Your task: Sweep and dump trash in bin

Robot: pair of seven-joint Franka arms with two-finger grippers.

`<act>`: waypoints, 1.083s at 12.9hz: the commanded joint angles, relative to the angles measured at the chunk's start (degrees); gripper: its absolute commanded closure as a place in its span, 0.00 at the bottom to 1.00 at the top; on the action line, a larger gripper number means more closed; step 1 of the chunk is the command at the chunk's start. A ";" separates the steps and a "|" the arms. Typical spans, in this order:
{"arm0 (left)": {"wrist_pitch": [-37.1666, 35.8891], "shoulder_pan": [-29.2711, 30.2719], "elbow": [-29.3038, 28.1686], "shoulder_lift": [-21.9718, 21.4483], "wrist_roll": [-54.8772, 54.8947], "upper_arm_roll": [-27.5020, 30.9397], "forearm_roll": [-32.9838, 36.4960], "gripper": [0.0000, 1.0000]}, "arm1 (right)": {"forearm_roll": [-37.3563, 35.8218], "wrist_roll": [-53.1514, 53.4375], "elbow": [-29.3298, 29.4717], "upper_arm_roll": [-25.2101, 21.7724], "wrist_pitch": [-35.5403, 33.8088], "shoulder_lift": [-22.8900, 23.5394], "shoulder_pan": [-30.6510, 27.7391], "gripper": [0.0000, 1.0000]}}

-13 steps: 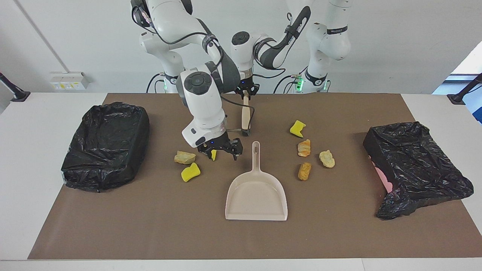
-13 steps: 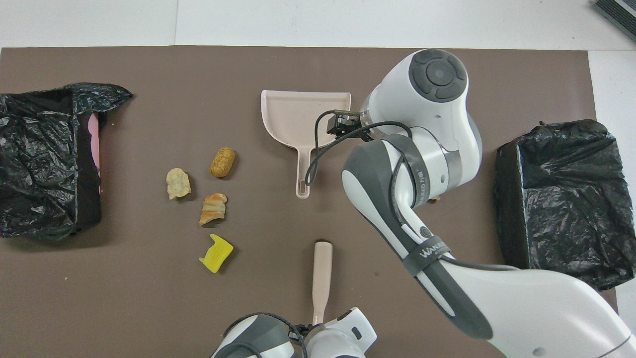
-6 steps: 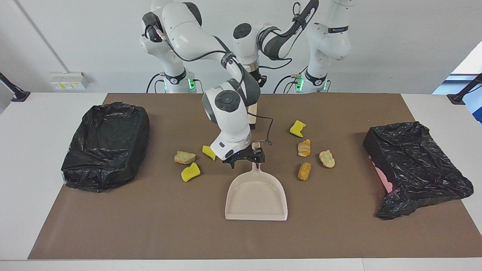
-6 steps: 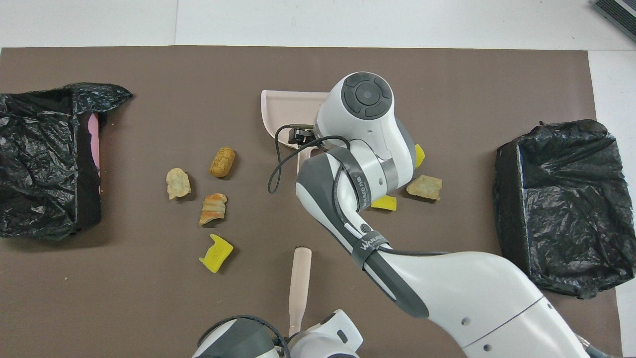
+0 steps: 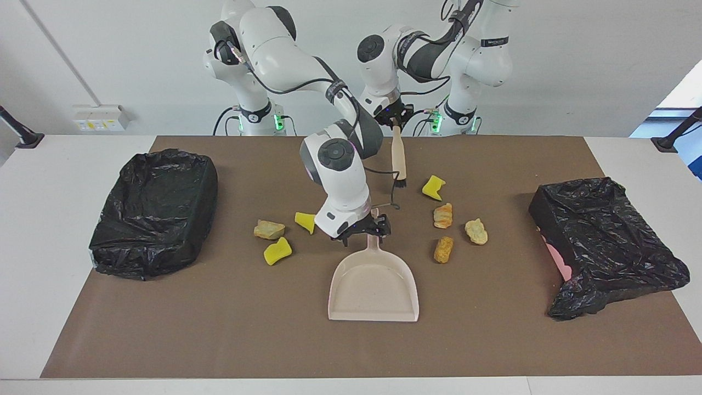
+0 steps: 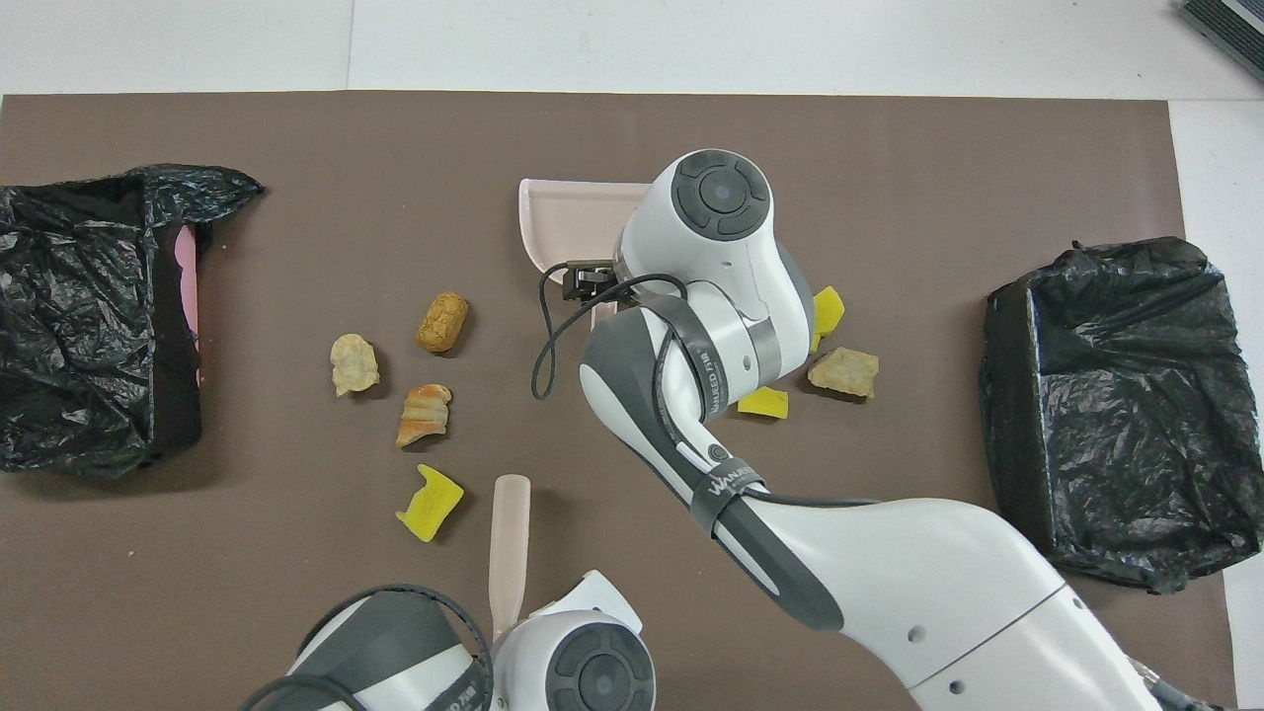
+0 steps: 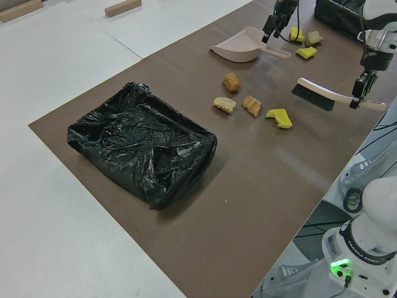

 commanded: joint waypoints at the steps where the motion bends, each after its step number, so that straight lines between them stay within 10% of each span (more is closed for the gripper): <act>1: -3.10 4.02 -2.35 -3.95 2.66 -0.41 0.99 1.00 | 1.32 -1.94 -2.87 0.20 -0.03 -1.99 1.13 0.00; 14: 5.04 29.87 -4.37 -3.61 12.95 -0.41 6.52 1.00 | 0.79 -6.43 -11.24 0.11 4.62 -5.77 1.92 0.28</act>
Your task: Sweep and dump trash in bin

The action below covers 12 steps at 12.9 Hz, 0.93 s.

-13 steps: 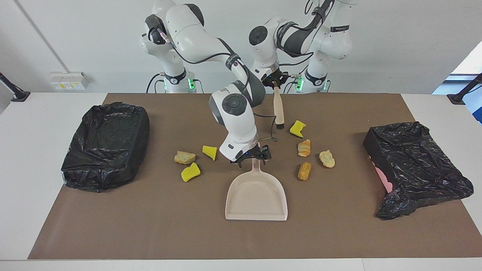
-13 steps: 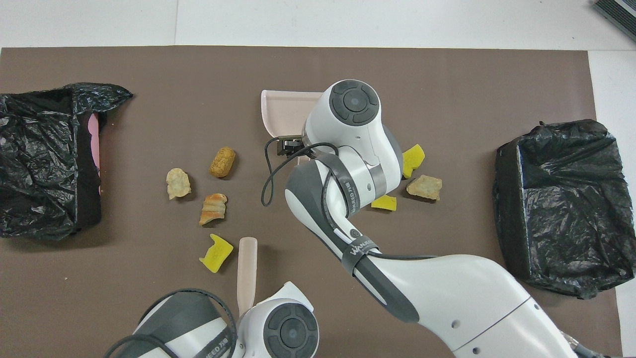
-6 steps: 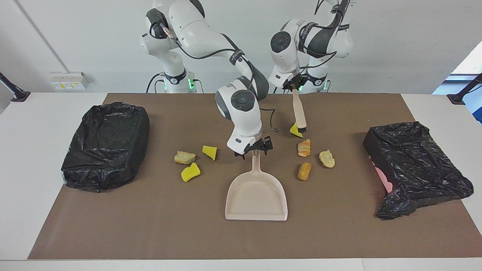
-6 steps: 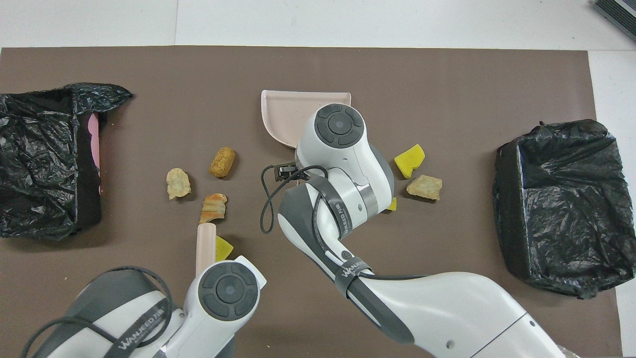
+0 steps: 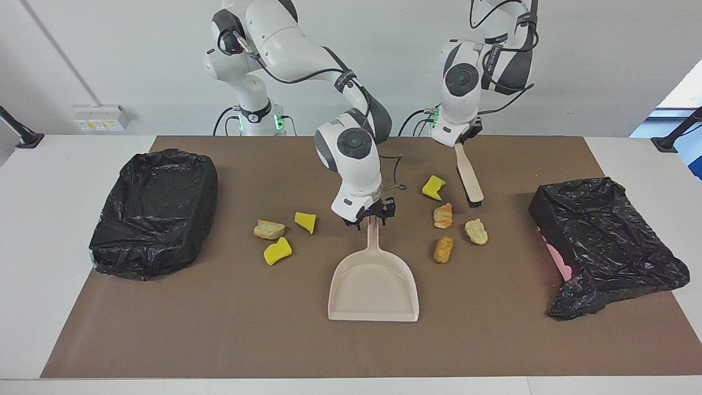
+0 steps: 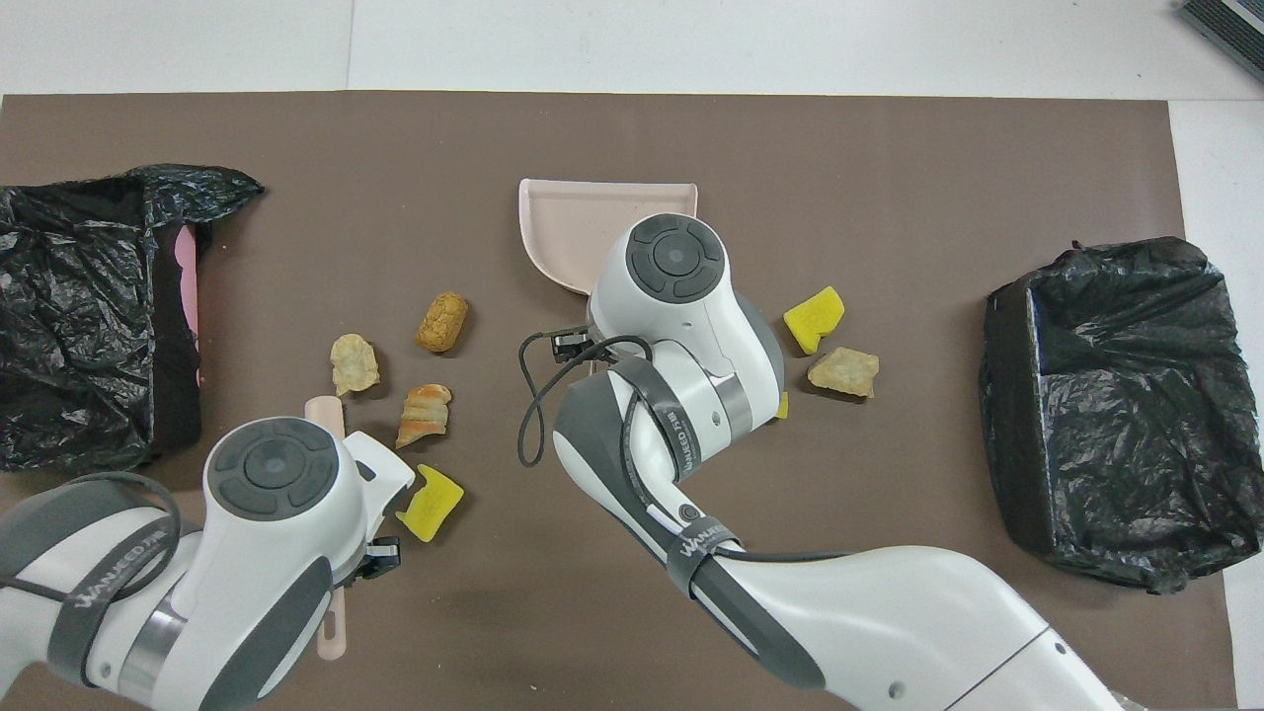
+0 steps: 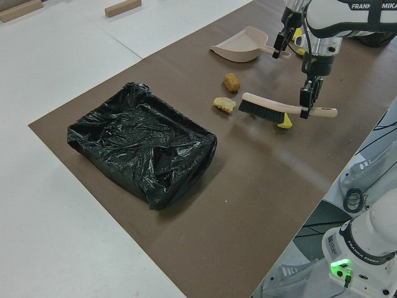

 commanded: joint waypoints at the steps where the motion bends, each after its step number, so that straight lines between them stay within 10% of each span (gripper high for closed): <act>1: 6.58 4.82 -2.63 -0.41 -0.33 -0.66 2.40 1.00 | 0.99 -2.06 -2.14 0.16 2.73 -1.19 -0.89 0.29; 5: 13.00 8.88 -2.81 2.22 -0.33 -0.66 4.78 1.00 | 0.90 -1.45 -2.32 0.16 5.63 0.03 -0.36 0.45; 7: 15.91 10.28 -2.81 4.51 -0.24 -0.66 4.78 1.00 | -0.15 -1.80 -1.27 0.07 2.22 -0.22 -0.62 0.96; 12: 19.26 9.59 -3.78 6.36 0.63 -0.93 4.26 1.00 | 0.01 -8.59 -1.26 -0.11 -0.52 -4.78 -2.29 1.00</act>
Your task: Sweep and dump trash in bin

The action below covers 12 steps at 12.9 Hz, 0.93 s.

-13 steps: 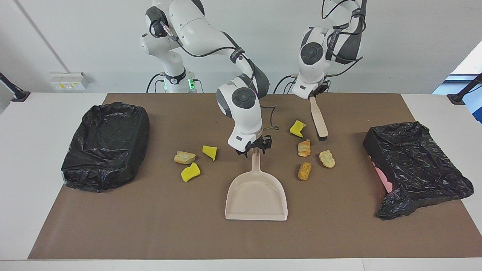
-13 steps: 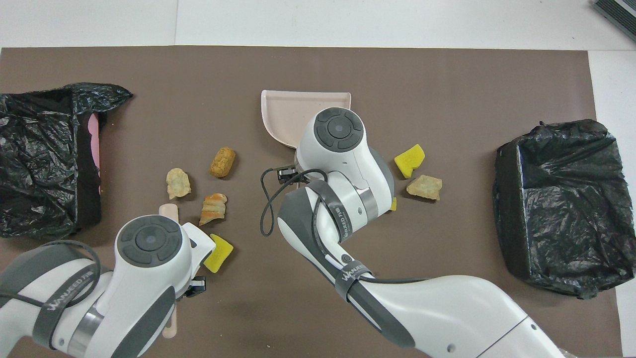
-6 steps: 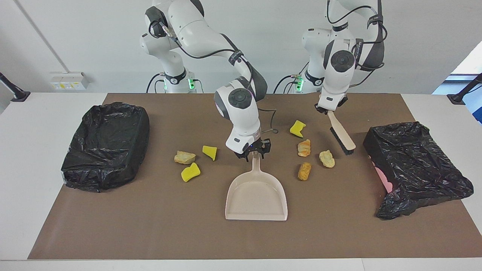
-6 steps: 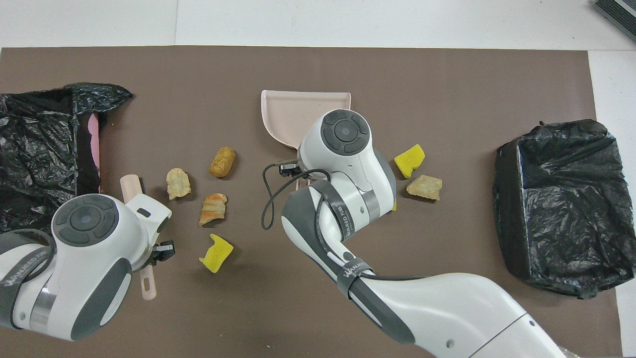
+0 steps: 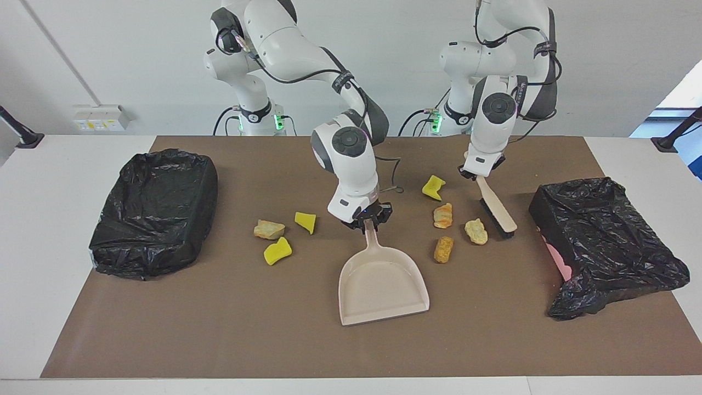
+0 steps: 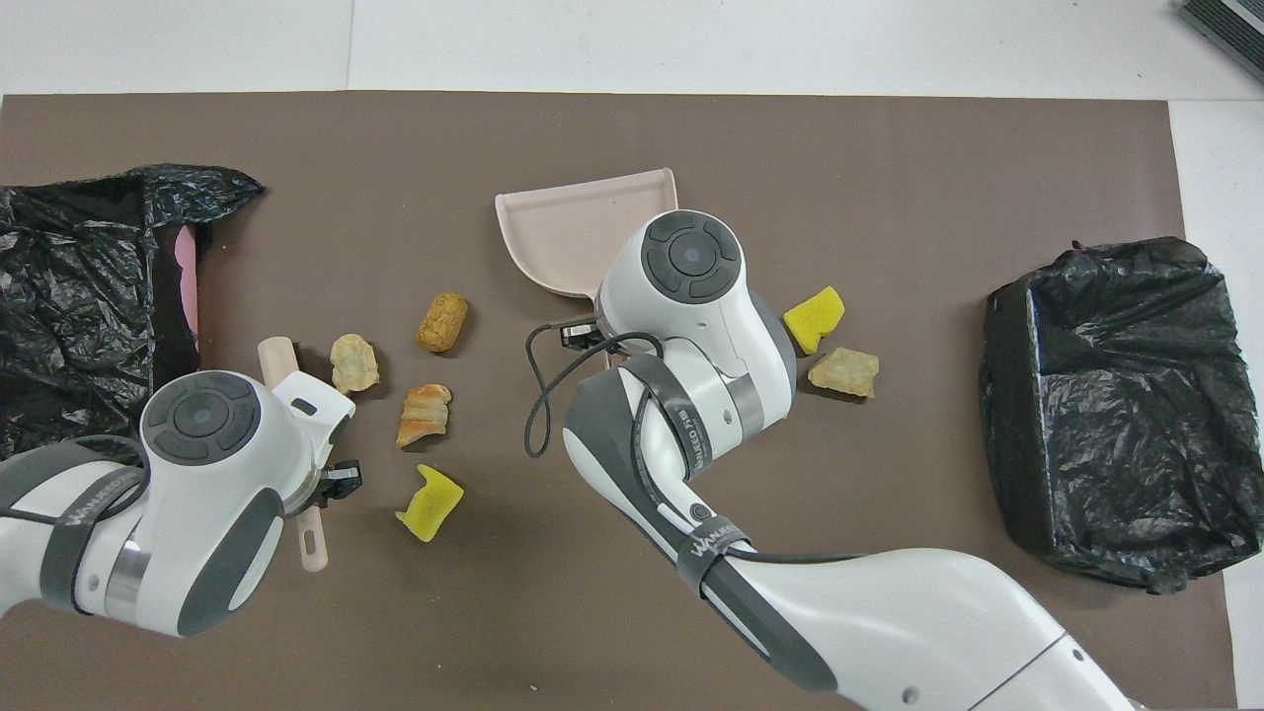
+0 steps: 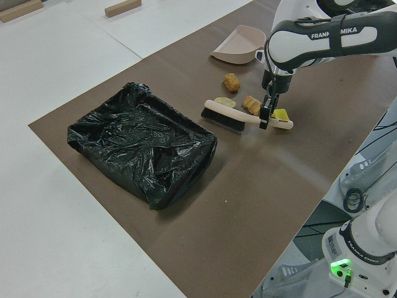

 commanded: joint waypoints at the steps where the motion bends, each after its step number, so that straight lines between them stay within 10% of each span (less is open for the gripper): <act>1: 1.57 -0.02 -1.15 -0.70 0.60 -0.72 0.44 1.00 | 0.29 -11.67 -1.73 0.27 -3.61 -5.62 -3.18 1.00; 9: 2.80 -11.71 -0.89 -0.88 1.65 -0.81 -11.49 1.00 | -1.11 -63.18 -14.28 0.18 -15.85 -19.17 -10.84 1.00; 12: 0.01 -11.71 1.56 -0.01 1.74 -0.63 -14.15 1.00 | -6.37 -62.54 -17.99 0.18 -15.85 -19.97 -6.47 1.00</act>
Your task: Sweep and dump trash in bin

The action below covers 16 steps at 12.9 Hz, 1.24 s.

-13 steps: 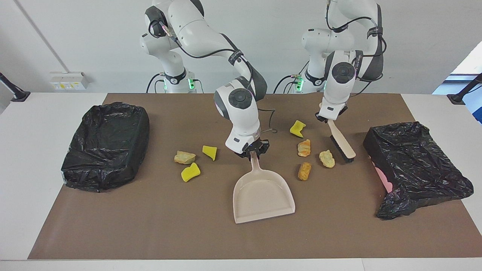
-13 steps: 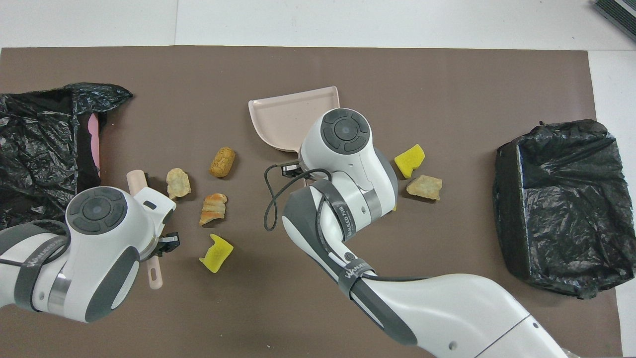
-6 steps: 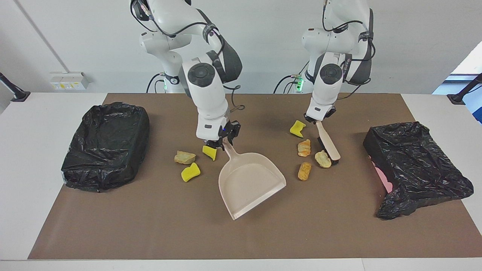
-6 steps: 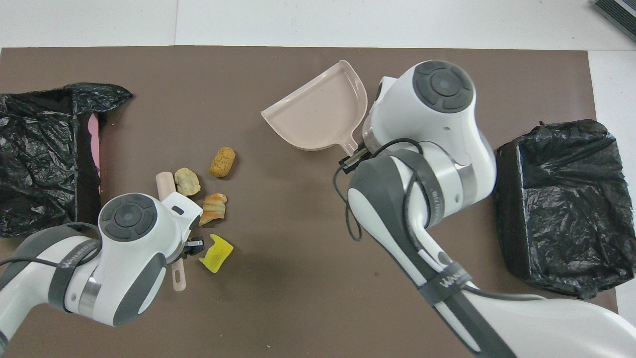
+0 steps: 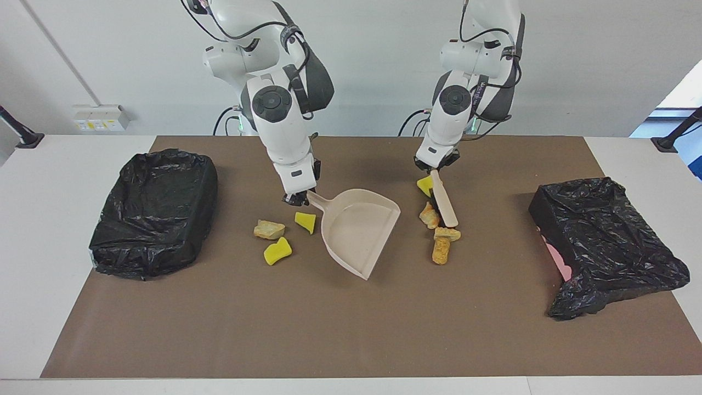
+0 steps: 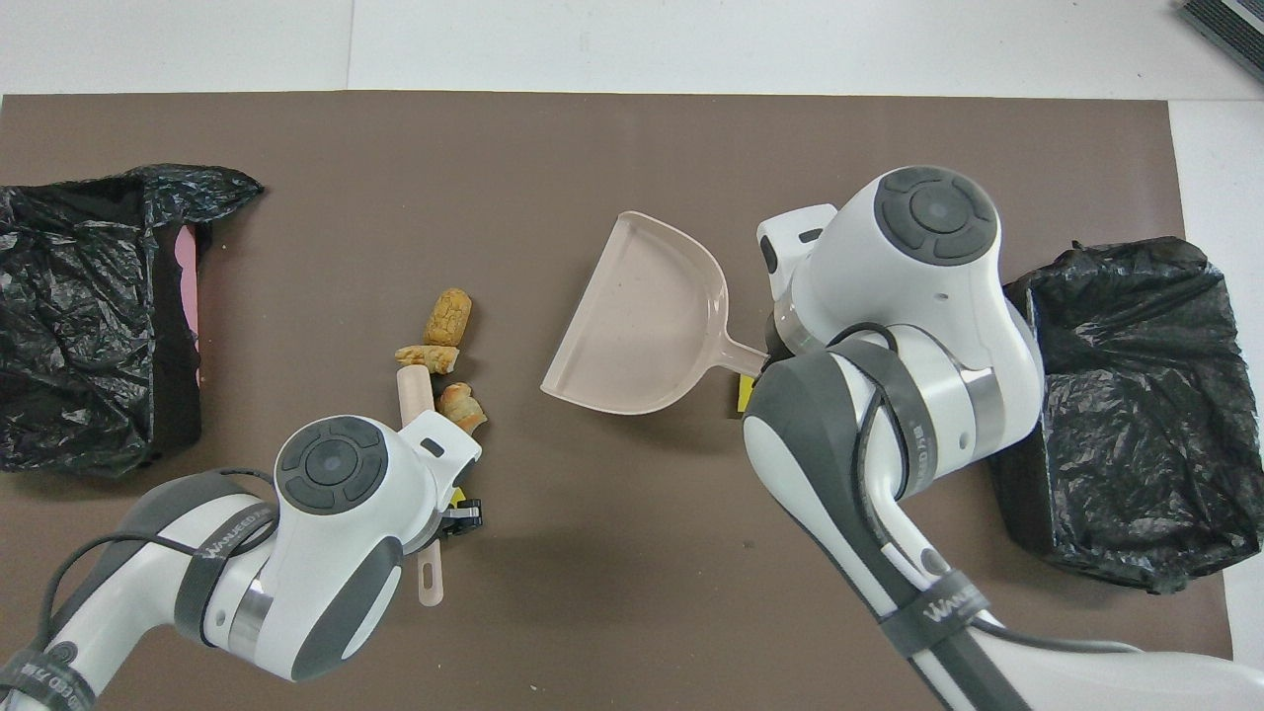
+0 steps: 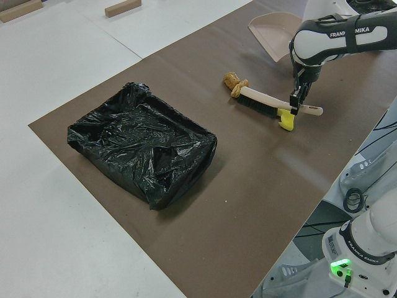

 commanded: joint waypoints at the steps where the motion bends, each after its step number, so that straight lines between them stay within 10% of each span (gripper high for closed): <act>1: -5.29 0.13 2.93 -0.20 1.48 1.08 -1.28 1.00 | -3.99 0.11 -4.84 0.27 0.95 -2.40 3.30 1.00; 5: -17.00 1.28 6.03 -3.62 -0.79 1.08 -0.92 1.00 | -6.55 0.55 -7.65 0.27 2.35 -2.40 7.08 1.00; 16: -9.93 -9.26 -4.69 -6.36 -42.79 0.55 -13.04 1.00 | -6.55 4.95 -12.93 0.35 12.21 -0.99 10.34 1.00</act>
